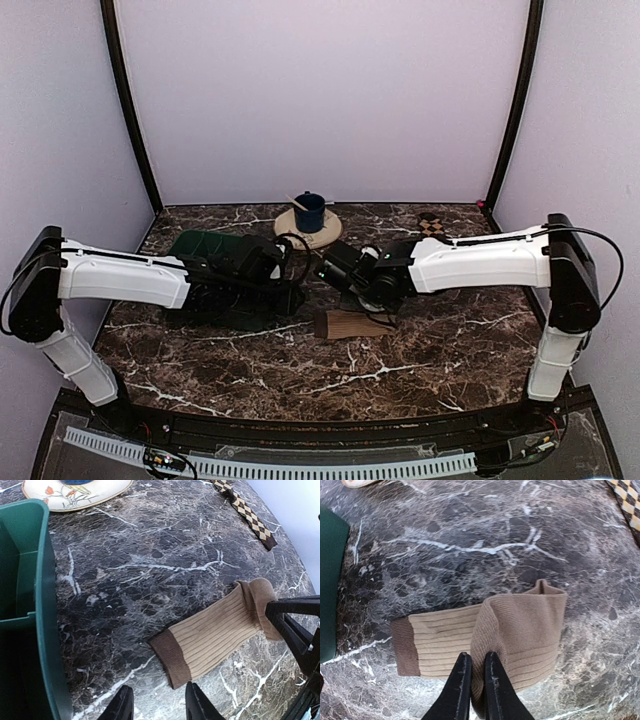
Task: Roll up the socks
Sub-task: Fold the sock at the center of the board.
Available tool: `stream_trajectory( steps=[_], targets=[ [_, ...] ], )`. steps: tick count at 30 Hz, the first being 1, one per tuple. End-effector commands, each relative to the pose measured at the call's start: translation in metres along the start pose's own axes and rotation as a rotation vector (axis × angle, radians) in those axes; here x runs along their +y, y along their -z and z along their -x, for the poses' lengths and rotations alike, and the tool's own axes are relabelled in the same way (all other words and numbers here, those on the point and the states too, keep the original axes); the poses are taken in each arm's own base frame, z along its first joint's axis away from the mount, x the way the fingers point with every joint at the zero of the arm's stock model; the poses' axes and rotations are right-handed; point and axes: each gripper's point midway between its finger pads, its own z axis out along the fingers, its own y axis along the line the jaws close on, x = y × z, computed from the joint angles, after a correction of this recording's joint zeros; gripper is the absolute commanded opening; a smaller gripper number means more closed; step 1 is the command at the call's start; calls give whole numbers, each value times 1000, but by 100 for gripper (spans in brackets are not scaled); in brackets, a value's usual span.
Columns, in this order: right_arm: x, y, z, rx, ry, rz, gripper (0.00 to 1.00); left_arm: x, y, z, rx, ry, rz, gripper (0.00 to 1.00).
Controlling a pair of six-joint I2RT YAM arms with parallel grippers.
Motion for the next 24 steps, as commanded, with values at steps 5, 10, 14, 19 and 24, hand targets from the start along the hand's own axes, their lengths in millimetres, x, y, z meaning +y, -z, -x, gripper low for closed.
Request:
stream_trajectory(
  steps=[5,10,14,19,24],
  targets=[
    [26,-14,-16,40,79,11,11,9,12,2,-32,-5,29,37],
    [32,-25,-25,59,93,16,12,10,11,0,-28,-7,35,37],
    [36,-30,-27,65,98,20,12,11,10,-2,-23,-6,36,37],
    [42,-34,-29,67,101,31,12,11,9,-3,-20,-6,39,37],
    [50,-39,-31,74,107,39,12,13,8,-4,-15,-5,43,36]
  ],
)
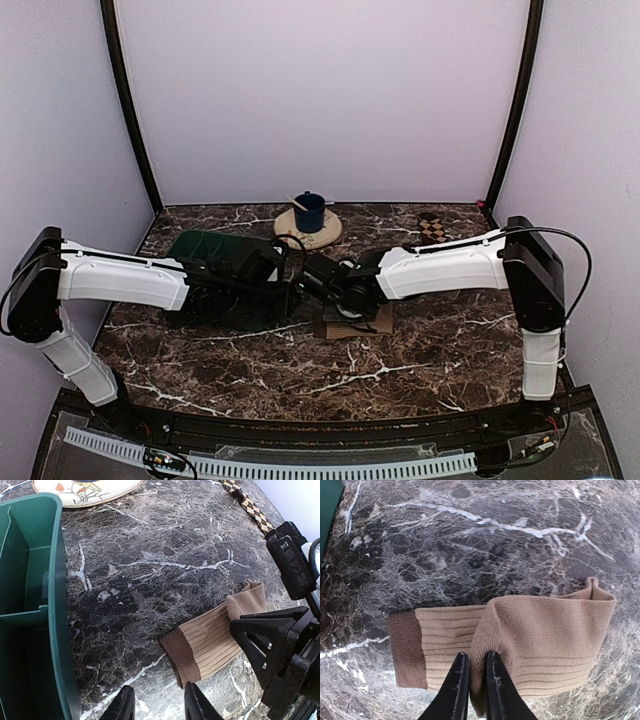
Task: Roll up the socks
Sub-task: Fold the sock at the center of the board.
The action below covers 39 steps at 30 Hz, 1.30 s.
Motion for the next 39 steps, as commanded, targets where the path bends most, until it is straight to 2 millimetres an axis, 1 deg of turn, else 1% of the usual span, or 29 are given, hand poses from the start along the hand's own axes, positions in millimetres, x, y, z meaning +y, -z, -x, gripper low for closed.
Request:
stream_trajectory(
  steps=[1,4,6,7,9,10,12,15,18,20,28,31,32,33,34,39],
  targets=[
    [19,-3,1,-7,7,36,13,3,8,1,-12,-2,5,36],
    [24,-6,0,-2,11,45,15,4,8,0,-10,-1,8,36],
    [28,-7,0,1,9,57,21,4,8,-1,-10,-1,10,36],
    [30,-7,1,-3,6,65,25,4,8,-1,-9,-1,12,36],
    [37,-6,3,-6,-1,100,37,5,8,-1,-9,0,16,36],
    [39,-5,4,-9,-3,114,40,6,8,-1,-8,1,18,36],
    [39,-2,7,-19,-9,126,43,6,8,-1,-9,1,21,36],
    [34,5,11,-43,-19,131,43,6,8,1,-14,-1,24,36],
    [22,14,14,-68,-33,138,44,3,6,2,-17,-5,17,36],
    [13,18,15,-77,-48,130,44,-3,5,4,-19,-12,-12,36],
    [-30,36,16,-133,-105,89,43,-44,-13,4,45,-93,-175,38],
    [-50,34,14,-140,-125,48,43,-58,-22,2,75,-123,-222,39],
    [-53,34,16,-144,-139,46,43,-63,-24,1,83,-134,-236,39],
    [-64,29,8,-134,-136,22,43,-69,-26,0,92,-146,-255,39],
    [-72,27,5,-133,-142,9,43,-74,-30,-2,103,-160,-262,40],
    [-93,25,2,-139,-179,-3,43,-90,-43,-8,140,-218,-259,40]
  ],
)
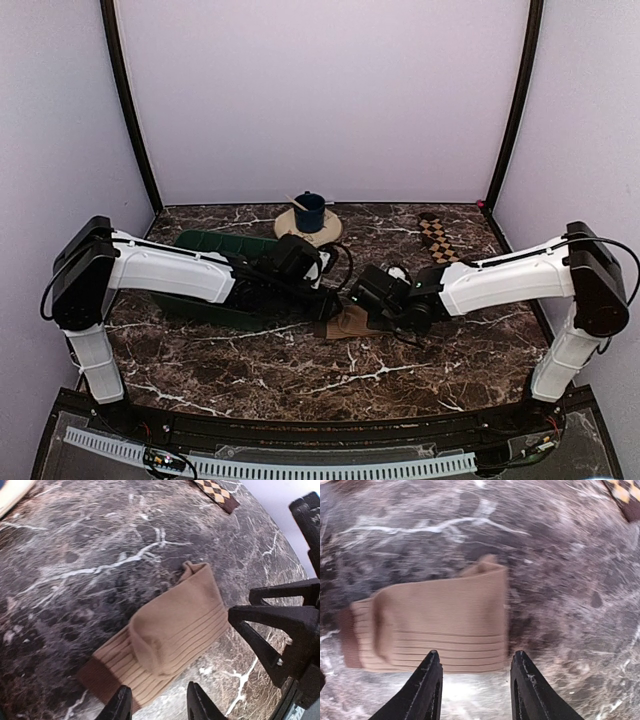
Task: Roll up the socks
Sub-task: Fold the sock at the center of the board, then adjust the sock at the center of the board.
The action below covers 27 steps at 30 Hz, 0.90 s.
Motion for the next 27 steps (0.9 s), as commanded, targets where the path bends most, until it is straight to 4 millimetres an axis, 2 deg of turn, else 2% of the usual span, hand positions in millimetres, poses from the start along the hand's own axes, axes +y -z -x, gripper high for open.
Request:
stream_trajectory(
  steps=[1,6,10,12,27],
  targets=[
    [-15,4,12,-45,-69,-4,43,-21,-8,2,37,-74,-37,40],
    [-24,4,12,-48,-86,-4,43,-22,-21,4,65,-106,19,40],
    [-30,0,8,-45,-90,-13,43,-9,-29,-1,97,-124,129,39],
    [-31,6,13,-53,-107,5,43,-4,-32,-3,110,-131,163,39],
    [-41,4,14,-55,-132,21,42,3,-50,-11,149,-149,230,36]
  ],
)
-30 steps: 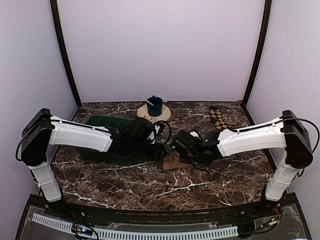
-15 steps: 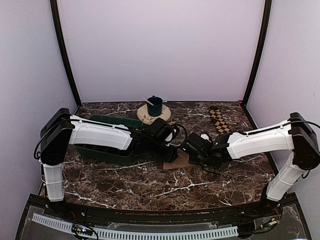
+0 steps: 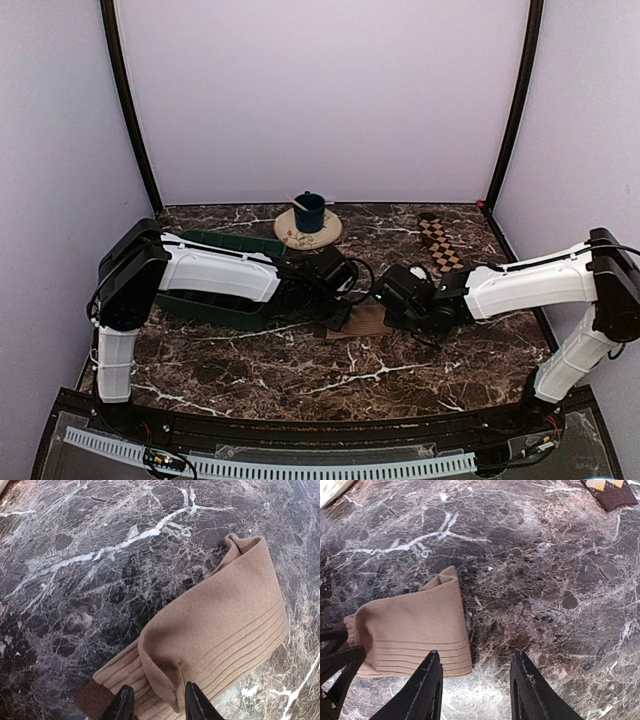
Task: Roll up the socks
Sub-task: Adjust the sock at the center of the board.
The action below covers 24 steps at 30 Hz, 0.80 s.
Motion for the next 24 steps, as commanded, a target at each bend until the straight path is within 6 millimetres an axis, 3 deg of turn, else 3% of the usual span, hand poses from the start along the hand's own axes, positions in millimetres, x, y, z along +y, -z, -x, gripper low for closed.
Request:
stream_trajectory(
  steps=[1,7,17,21,24],
  targets=[
    [-1,4,8,-22,-36,26,43,-3,3,4,2,-23,25,36],
    [-3,4,8,-23,-43,30,42,-2,-1,4,3,-35,54,33],
    [-8,3,5,-22,-54,37,42,-4,-1,6,-13,-59,87,7],
    [-11,5,5,-27,-61,36,42,-7,1,7,-19,-67,84,0],
    [-14,6,6,-33,-68,37,42,-12,6,12,-31,-79,91,0]
  ],
)
